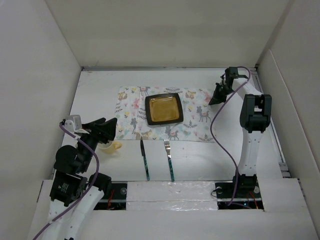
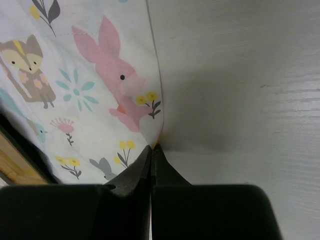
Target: Set the dinner table for one person
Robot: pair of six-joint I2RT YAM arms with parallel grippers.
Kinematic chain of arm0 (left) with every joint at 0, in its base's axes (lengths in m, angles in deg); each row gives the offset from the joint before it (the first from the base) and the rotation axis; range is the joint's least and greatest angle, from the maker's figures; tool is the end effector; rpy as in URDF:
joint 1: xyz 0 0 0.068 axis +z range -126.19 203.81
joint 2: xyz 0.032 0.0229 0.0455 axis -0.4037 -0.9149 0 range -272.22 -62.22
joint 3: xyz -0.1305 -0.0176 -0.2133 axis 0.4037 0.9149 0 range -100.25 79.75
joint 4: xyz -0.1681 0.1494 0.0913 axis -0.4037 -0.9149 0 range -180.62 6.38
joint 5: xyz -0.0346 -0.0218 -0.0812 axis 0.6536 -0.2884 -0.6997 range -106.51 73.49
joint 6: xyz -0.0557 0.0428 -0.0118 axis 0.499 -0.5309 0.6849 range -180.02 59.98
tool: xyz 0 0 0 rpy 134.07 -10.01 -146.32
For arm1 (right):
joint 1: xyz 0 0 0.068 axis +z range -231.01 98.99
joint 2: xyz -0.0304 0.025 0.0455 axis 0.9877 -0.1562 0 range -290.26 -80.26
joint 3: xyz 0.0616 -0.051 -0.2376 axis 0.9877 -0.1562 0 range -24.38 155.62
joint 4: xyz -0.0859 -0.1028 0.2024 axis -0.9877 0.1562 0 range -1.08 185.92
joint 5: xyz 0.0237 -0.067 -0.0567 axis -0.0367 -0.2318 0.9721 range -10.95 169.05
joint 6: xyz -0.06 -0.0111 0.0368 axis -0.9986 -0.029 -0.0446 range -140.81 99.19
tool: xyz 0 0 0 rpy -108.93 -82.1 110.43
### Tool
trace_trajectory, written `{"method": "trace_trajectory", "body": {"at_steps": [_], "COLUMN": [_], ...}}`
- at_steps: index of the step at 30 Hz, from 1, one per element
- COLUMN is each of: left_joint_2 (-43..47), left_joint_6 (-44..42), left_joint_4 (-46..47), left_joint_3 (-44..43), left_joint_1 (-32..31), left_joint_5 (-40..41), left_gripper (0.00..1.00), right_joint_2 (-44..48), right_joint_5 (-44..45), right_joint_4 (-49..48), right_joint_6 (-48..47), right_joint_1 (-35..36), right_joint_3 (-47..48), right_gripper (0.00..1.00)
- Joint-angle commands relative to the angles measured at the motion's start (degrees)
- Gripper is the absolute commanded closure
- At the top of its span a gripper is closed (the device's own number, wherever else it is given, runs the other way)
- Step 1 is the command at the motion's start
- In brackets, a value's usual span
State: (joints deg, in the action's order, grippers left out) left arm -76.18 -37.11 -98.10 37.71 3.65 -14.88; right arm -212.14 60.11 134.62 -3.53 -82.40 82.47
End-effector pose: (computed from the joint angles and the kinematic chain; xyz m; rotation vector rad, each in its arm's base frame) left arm 0.0805 -0.0278 0.3616 -0.0572 1.3584 -0.6161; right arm 0.4530 0.0081 0.1301 0.3769 2.7834 0.5297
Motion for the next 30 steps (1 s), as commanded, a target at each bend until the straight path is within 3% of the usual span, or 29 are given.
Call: {"method": "trace_trajectory", "body": {"at_steps": [1, 9, 10, 11, 12, 15, 19, 21, 23, 24, 27, 29, 30], "left_joint_2": [-1.4, -3.1, -3.3, -3.4, -3.5, -3.7, -4.1, -4.2, -4.5, -4.8, -5.6, -6.0, -6.2], "left_joint_6": [-0.9, -0.8, -0.8, -0.8, -0.8, -0.6, -0.6, -0.7, -0.7, -0.8, -0.8, -0.9, -0.9], "left_joint_4": [1.8, 2.5, 2.4, 2.4, 2.3, 2.4, 2.3, 2.4, 2.3, 2.1, 2.7, 2.6, 2.7], "left_joint_3": [-1.4, -1.0, -1.0, -0.9, -1.0, -0.9, -0.8, -0.7, -0.5, -0.6, -0.3, -0.2, -0.1], "left_joint_1": [-0.3, -0.3, -0.3, -0.3, -0.3, 0.2, 0.2, 0.2, 0.2, 0.2, 0.7, 1.3, 2.0], "left_joint_5": [-0.7, -0.8, -0.8, -0.7, -0.9, -0.9, -0.9, -0.5, -0.3, -0.3, 0.0, -0.1, -0.5], "left_gripper": [0.44, 0.44, 0.44, 0.44, 0.44, 0.44, 0.45, 0.44, 0.44, 0.44, 0.45, 0.45, 0.45], "right_joint_2": [1.2, 0.8, 1.4, 2.1, 2.5, 5.2, 16.8, 25.8, 29.9, 31.1, 33.3, 33.6, 33.4], "right_joint_5": [1.7, 1.2, 1.1, 1.2, 1.2, 1.6, 5.0, 3.7, 0.2, -2.1, -10.4, -11.5, -11.6], "right_joint_4": [-5.3, -9.8, -11.2, -11.6, -11.5, -10.6, -20.6, -27.1, -36.3, -38.5, -48.4, -53.7, -55.3], "right_joint_6": [1.6, 2.6, 2.7, 2.8, 2.8, 2.3, 5.3, 7.2, 7.6, 7.2, 8.3, 8.9, 9.5], "right_joint_1": [-1.8, -2.9, -2.9, -2.9, -2.9, -3.4, -1.9, 0.0, 3.0, 4.1, 8.9, 11.4, 13.5], "right_joint_3": [-1.6, -2.4, -2.9, -3.0, -3.0, -3.3, -13.2, -24.6, -31.3, -36.0, -43.4, -47.2, -48.7], "right_gripper": [1.0, 0.99, 0.94, 0.81, 0.75, 0.65, 0.65, 0.68, 0.82, 1.0, 1.0, 1.0, 0.95]}}
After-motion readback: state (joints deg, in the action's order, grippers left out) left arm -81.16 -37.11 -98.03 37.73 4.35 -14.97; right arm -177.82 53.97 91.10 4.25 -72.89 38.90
